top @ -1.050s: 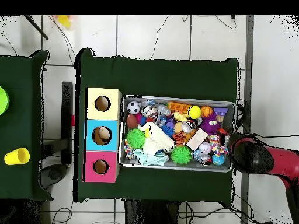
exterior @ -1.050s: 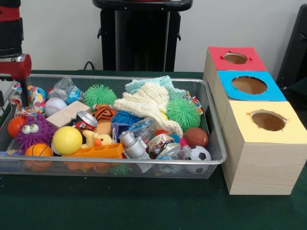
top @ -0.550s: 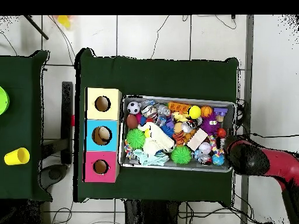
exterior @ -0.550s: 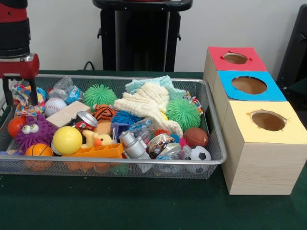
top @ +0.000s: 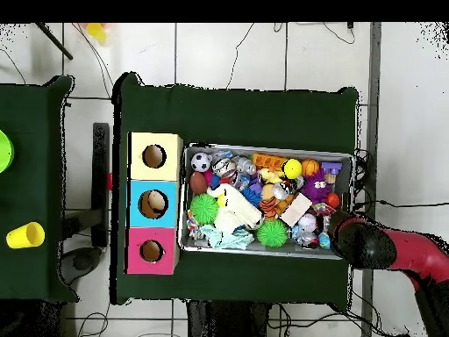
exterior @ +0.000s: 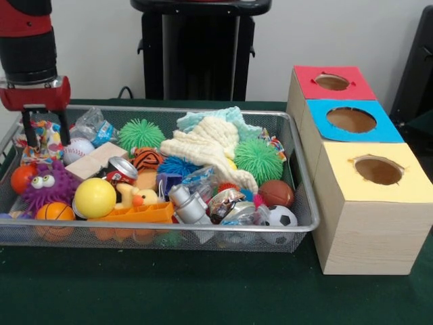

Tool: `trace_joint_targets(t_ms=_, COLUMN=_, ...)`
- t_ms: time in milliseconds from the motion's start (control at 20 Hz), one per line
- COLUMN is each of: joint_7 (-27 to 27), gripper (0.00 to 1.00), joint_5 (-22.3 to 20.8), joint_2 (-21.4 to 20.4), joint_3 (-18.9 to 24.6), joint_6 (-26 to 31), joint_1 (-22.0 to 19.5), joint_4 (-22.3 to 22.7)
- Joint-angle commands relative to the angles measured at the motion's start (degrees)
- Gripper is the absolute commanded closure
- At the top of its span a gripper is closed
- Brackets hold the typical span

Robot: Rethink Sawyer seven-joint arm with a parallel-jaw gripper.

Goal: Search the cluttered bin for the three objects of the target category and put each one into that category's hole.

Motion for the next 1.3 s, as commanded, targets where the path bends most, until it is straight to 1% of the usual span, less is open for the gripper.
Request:
trace_joint_targets(t_ms=50, joint_7=-5.50, gripper=0.00, joint_5=-5.39, joint_2=2.90, joint_3=-1.86, joint_6=-2.24, joint_1=0.96, joint_4=2.23)
trace_joint_targets(t_ms=250, joint_7=-4.79, gripper=0.00, joint_5=-7.15, joint_2=5.08, joint_3=-3.10, joint_6=-4.02, joint_1=1.53, joint_4=0.61)
trace_joint_targets(t_ms=350, joint_7=-5.11, gripper=0.00, joint_5=-7.86, joint_2=6.27, joint_3=-3.38, joint_6=-4.00, joint_1=1.71, joint_4=-0.59)
trace_joint_targets(t_ms=550, joint_7=-5.06, gripper=0.00, joint_5=-8.88, joint_2=7.28, joint_3=-3.90, joint_6=-4.45, joint_1=1.08, joint_4=-0.91)
trace_joint_targets(t_ms=1000, joint_7=-4.74, gripper=0.00, joint_5=-8.54, joint_2=6.11, joint_3=-4.91, joint_6=-5.63, joint_1=0.81, joint_4=0.27)
trace_joint_targets(t_ms=1300, joint_7=-4.92, gripper=0.00, joint_5=-8.44, joint_2=6.10, joint_3=-4.72, joint_6=-5.74, joint_1=0.70, joint_4=-0.11)
